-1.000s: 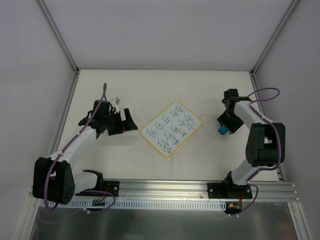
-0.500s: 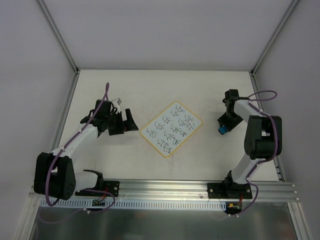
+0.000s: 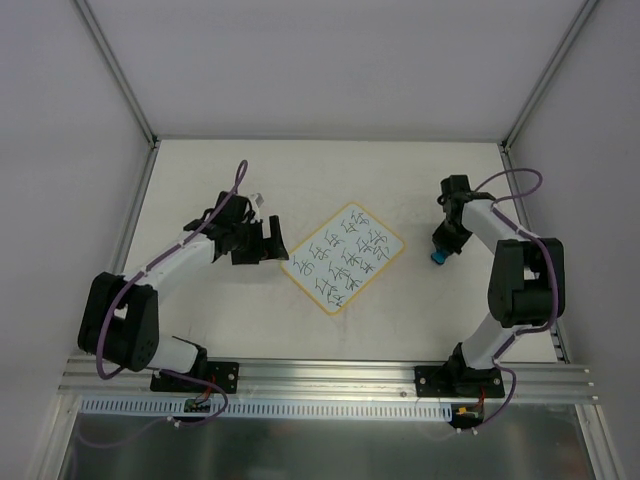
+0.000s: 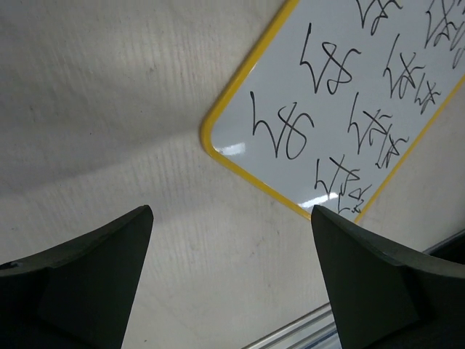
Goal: Erase the whiteboard
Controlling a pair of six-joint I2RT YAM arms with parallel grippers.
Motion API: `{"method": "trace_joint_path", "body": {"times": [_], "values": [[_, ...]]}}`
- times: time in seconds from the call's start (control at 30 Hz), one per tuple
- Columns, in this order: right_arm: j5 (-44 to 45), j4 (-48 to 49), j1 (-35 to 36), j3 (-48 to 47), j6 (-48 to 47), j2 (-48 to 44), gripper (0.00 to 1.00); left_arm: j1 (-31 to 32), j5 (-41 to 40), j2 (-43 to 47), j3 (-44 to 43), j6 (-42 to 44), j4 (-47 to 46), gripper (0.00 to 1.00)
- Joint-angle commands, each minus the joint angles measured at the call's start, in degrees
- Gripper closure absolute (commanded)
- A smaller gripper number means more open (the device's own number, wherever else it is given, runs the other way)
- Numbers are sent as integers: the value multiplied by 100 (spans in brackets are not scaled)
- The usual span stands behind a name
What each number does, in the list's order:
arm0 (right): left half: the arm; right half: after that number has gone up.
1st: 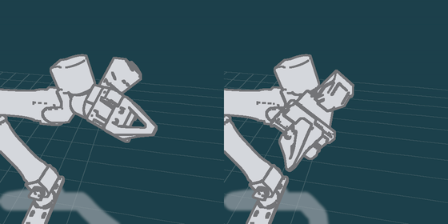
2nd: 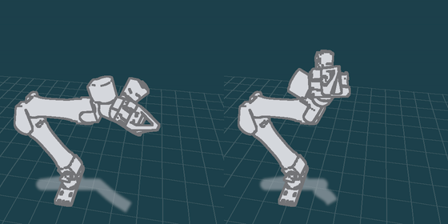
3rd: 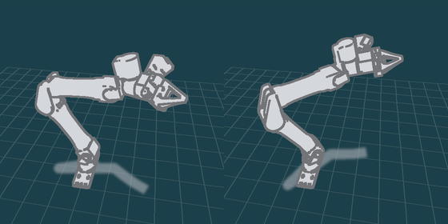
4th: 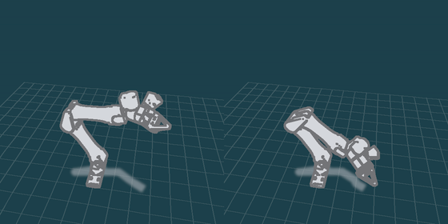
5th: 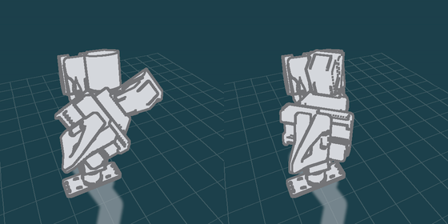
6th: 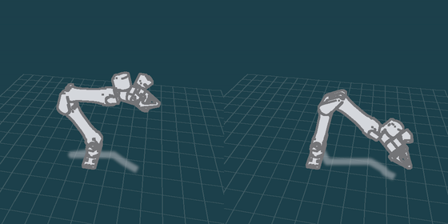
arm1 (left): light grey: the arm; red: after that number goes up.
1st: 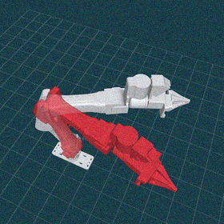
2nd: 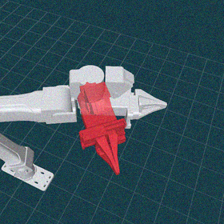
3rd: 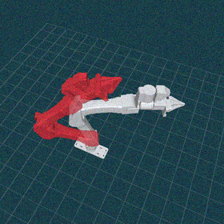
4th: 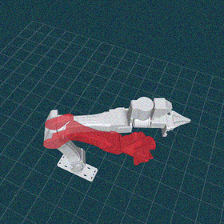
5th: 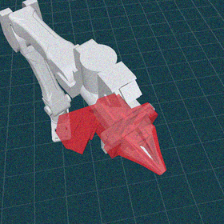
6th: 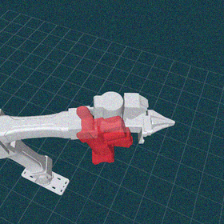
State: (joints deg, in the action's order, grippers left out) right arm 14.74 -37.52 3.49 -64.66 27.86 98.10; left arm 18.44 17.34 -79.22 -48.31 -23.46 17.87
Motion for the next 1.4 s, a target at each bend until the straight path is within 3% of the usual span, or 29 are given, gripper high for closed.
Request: {"method": "trace_joint_path", "body": {"times": [0.0, 0.33, 0.5, 0.63, 0.8, 0.9, 1.17, 1.37], "values": [[125, 60, 555, -222, -526, -546, 100, 213, -625, -304, -336, -97, -3, 9], [37, 359, 2173, -538, -1142, -881, 100, 442, -1058, -1586, -899, -132, 6, 31], [-6, 517, 2911, -644, -1274, -714, 100, 459, -1058, -1860, -899, -141, -11, 46], [11, 745, 3359, -732, -1335, -609, 100, 494, -1128, -2009, -899, -115, -11, 51], [-112, 869, 3720, -977, -1432, -293, 99, 547, -1154, -2194, -917, -115, -3, 63], [-190, 869, 3949, -1258, -1441, -3, 100, 608, -1189, -2221, -847, -123, -3, 76], [-551, 878, 4414, -1856, -1327, 692, 100, 872, -1426, -2159, -574, -237, 50, 82], [-885, 887, 4573, -2111, -1012, 1166, 100, 916, -1497, -2106, -442, -369, 164, 100]]}}
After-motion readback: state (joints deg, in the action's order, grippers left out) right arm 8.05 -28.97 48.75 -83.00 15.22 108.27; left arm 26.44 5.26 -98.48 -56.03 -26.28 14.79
